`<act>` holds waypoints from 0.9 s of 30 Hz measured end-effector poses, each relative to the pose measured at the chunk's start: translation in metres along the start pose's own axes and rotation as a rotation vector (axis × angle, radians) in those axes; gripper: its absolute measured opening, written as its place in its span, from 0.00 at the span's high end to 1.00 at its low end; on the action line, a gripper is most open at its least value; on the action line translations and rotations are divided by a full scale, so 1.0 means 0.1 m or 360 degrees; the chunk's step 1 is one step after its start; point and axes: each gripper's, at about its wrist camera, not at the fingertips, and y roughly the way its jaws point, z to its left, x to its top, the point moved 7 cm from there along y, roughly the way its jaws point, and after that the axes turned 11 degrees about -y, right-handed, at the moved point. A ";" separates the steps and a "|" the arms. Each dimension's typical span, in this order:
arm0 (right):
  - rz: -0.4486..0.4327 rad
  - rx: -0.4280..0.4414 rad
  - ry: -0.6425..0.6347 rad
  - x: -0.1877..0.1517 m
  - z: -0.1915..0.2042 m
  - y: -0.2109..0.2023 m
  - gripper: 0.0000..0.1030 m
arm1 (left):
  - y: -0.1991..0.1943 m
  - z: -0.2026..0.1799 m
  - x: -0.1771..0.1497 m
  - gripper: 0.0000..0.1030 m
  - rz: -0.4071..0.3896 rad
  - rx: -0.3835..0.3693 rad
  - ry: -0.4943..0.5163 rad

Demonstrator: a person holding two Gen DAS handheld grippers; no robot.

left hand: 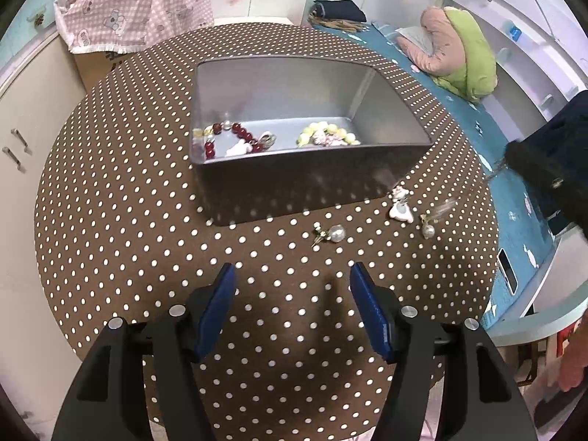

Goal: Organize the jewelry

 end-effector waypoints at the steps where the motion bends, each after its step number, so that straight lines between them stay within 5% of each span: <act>1: -0.0013 -0.0014 0.0001 0.03 -0.02 -0.03 0.85 | 0.00 -0.03 0.01 0.40 -0.0002 -0.0003 0.0002; 14: 0.0058 -0.0053 0.0125 -0.12 -0.43 0.10 0.85 | 0.09 -0.72 0.06 0.40 -0.0008 -0.0122 0.0168; 21: 0.0077 0.0016 0.0162 -0.22 -0.64 0.27 0.85 | 0.33 -0.87 0.12 0.42 0.0019 -0.0030 0.0163; 27: 0.0109 0.0106 0.0140 -0.22 -0.66 0.47 0.85 | 0.52 -0.92 0.21 0.57 0.0025 0.0075 0.0138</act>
